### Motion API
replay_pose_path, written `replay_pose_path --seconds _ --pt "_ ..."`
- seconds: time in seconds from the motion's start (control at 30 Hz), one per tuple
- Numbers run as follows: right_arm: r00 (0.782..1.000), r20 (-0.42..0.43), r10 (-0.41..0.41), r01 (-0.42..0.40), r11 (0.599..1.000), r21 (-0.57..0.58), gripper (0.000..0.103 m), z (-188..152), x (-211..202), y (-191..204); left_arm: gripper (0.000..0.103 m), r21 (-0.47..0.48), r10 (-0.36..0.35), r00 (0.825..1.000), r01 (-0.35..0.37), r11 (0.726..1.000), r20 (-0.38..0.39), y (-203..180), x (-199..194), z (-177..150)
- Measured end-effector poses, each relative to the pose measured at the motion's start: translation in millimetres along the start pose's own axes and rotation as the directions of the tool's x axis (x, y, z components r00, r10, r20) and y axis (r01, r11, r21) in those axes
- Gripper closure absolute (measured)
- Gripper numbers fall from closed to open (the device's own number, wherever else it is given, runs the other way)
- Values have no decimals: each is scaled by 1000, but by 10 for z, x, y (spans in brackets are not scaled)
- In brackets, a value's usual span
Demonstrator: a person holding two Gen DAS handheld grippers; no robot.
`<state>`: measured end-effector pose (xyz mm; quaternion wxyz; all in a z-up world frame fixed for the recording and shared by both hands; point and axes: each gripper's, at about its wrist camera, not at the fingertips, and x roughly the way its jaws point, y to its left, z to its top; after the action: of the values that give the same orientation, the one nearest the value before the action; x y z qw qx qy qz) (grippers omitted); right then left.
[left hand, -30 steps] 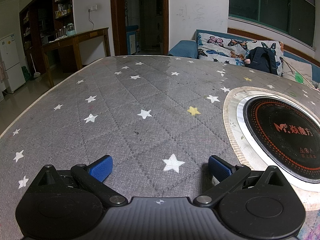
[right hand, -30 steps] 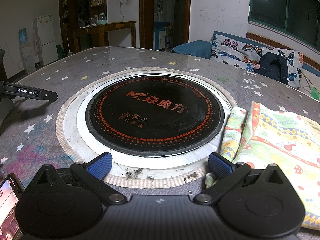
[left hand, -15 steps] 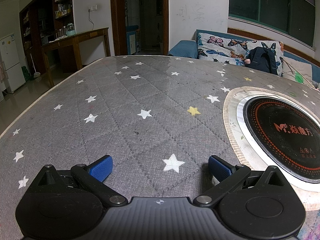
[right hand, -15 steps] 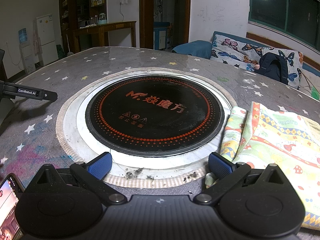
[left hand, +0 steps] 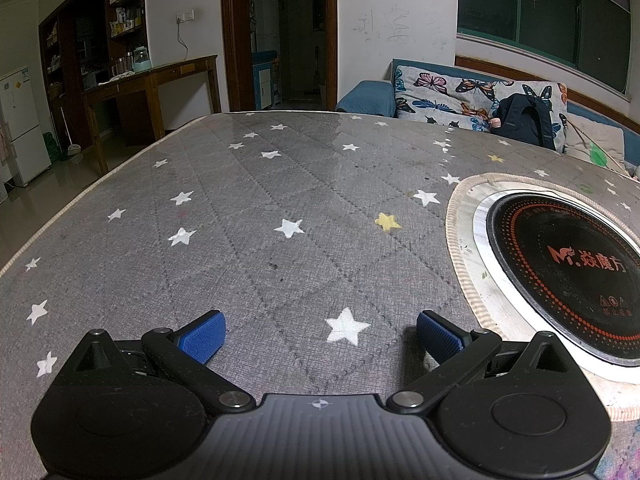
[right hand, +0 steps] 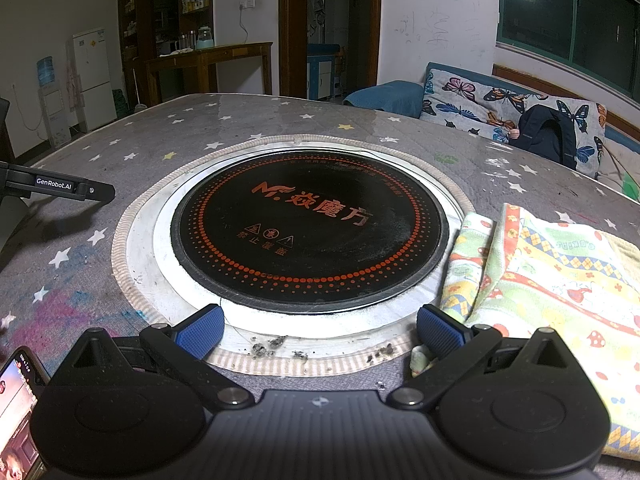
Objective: Fold clothes
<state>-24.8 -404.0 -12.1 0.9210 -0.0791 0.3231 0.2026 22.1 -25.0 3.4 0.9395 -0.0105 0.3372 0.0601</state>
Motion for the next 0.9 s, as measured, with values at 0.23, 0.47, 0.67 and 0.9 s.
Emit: replay_pose_path --seconds 0.23,0.47,0.67,0.9 --pt "1000 0 0 0 1000 0 0 0 0 0 0 0 0 1000 0 1000 0 1 0 1" --pt "1000 0 0 0 1000 0 0 0 0 0 0 0 0 1000 0 1000 0 0 0 0" --pt "1000 0 0 0 1000 0 0 1 0 1 0 0 0 1000 0 1000 0 0 0 0" --pt "1000 0 0 0 1000 0 0 1 1 0 0 0 0 1000 0 1000 0 0 0 0"
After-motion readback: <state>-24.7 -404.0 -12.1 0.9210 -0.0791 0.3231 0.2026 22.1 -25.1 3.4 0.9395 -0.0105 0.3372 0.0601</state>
